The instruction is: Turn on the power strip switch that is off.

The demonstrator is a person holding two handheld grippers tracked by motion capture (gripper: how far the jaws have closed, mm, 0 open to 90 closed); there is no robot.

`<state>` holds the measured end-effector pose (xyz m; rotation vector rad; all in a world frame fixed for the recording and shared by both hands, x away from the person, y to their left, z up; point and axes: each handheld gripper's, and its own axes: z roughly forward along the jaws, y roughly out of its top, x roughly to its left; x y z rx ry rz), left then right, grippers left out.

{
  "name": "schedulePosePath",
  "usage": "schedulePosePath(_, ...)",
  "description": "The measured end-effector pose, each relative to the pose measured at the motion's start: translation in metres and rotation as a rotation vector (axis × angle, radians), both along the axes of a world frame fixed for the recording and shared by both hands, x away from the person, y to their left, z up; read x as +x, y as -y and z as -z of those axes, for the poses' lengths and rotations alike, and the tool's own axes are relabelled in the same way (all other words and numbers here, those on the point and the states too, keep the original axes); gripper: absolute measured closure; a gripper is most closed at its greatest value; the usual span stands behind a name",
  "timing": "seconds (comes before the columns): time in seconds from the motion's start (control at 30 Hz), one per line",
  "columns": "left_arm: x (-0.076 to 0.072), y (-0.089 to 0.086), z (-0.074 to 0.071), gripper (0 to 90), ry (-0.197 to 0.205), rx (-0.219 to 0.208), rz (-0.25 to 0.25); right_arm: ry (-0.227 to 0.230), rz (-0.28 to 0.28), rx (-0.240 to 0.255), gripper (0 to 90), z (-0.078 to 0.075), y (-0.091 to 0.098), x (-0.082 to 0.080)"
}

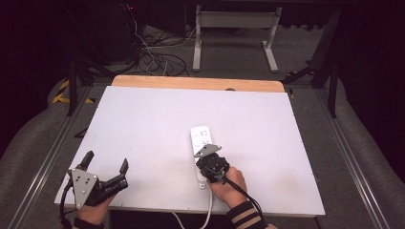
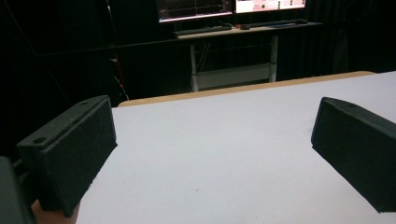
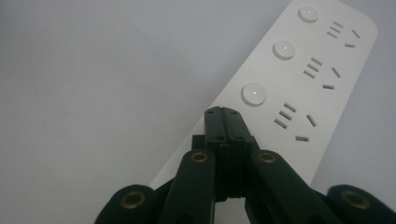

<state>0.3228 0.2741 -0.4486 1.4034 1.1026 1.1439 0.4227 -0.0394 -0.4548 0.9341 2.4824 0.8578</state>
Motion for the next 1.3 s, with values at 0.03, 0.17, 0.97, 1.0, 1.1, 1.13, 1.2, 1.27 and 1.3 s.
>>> schedulePosePath(0.03, -0.0001, 0.0000, 0.0000, 0.6, 0.001, -0.001, -0.001, -0.003, -0.004, -0.001, 90.0, -0.0002, 0.0004, 0.0006)
schedulePosePath(0.17, -0.0002, -0.0004, 0.0000, 0.6, 0.000, -0.006, 0.001, -0.003, -0.003, 0.000, 90.0, -0.0002, 0.0007, 0.0007)
schedulePosePath(0.97, 0.0001, -0.0011, 0.0001, 0.8, 0.003, -0.007, -0.001, 0.035, -0.034, 0.104, 90.0, 0.0065, 0.0091, -0.0020)
schedulePosePath(1.0, 0.0002, -0.0010, 0.0001, 0.8, 0.003, -0.007, -0.002, 0.040, -0.036, 0.104, 90.0, 0.0067, 0.0087, -0.0026)
schedulePosePath(1.1, 0.0000, -0.0011, -0.0003, 0.8, 0.008, -0.007, -0.002, 0.051, -0.049, 0.115, 90.0, 0.0053, 0.0088, -0.0038)
schedulePosePath(1.13, -0.0003, -0.0012, -0.0006, 0.8, 0.007, -0.009, 0.000, 0.053, -0.051, 0.117, 90.0, 0.0055, 0.0087, -0.0043)
schedulePosePath(1.2, -0.0004, -0.0011, -0.0009, 0.8, 0.009, -0.010, 0.002, 0.064, -0.058, 0.121, 90.0, 0.0071, 0.0078, -0.0057)
schedulePosePath(1.27, -0.0005, -0.0011, -0.0009, 0.9, 0.010, -0.009, 0.004, 0.071, -0.065, 0.119, 90.0, 0.0079, 0.0066, -0.0068)
schedulePosePath(1.3, -0.0005, -0.0012, -0.0009, 0.9, 0.009, -0.008, 0.005, 0.083, -0.065, 0.130, 90.0, 0.0072, 0.0071, -0.0080)
